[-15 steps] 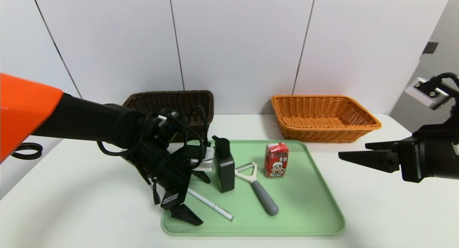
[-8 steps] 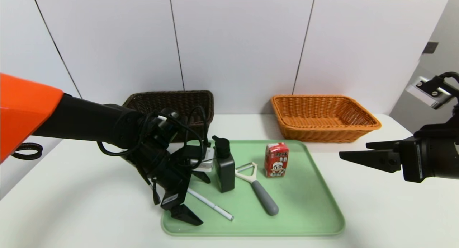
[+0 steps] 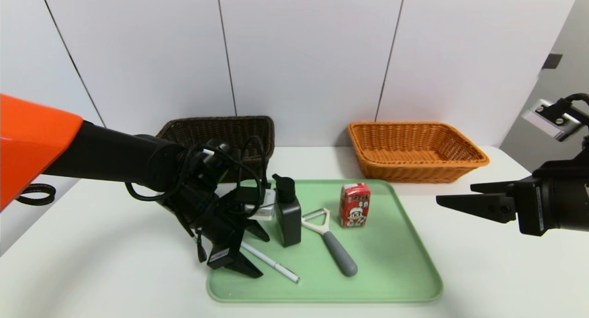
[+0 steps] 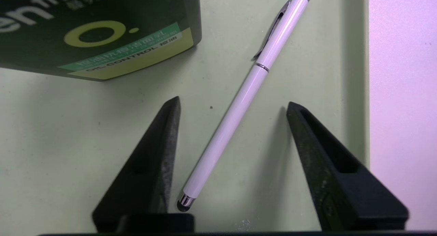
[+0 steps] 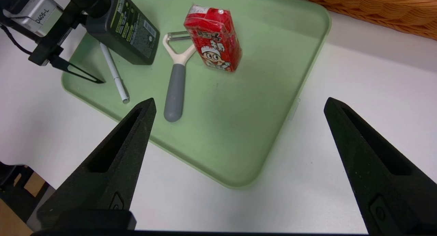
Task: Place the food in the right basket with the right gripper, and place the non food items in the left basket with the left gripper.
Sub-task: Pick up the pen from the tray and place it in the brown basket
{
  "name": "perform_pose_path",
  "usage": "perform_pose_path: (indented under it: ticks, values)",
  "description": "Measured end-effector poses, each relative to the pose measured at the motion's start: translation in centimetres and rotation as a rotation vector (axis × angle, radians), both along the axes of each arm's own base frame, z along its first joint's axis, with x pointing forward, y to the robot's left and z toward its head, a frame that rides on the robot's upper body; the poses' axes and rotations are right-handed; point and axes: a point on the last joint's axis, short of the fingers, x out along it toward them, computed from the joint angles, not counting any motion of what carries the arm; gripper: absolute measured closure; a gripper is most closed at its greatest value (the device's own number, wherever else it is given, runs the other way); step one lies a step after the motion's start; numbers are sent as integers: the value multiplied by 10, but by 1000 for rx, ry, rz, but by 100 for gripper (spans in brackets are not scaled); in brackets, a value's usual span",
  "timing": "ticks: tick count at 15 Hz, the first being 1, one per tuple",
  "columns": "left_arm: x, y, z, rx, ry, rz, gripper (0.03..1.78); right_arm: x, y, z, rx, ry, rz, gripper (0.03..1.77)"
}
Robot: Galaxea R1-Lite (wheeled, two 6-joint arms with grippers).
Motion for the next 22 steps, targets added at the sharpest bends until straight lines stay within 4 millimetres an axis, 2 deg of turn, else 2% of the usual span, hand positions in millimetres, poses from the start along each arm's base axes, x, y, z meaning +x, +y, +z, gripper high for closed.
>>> perform_pose_path:
  ticks: [3, 4, 5, 9, 12, 18, 22]
  values:
    - [-1, 0, -1, 2, 4, -1, 106, 0, 0, 0, 0, -1, 0, 10]
    - [-1, 1, -2, 4, 8, 0, 146, 0, 0, 0, 0, -1, 0, 10]
    - [-2, 1, -3, 5, 14, -1, 175, 0, 0, 0, 1, -1, 0, 10]
    - [-5, 2, -5, 8, 22, -2, 175, 0, 0, 0, 13, 9, -11, 10]
    - [-8, 5, 2, 2, 9, 3, 175, 0, 0, 0, 16, 11, -13, 10]
    - [-28, 15, 45, -93, -73, -7, 175, -1, 0, -3, 14, 19, -13, 10]
    - [-49, 39, 74, -104, -97, 33, 175, -1, 0, -3, 17, 22, -15, 10]
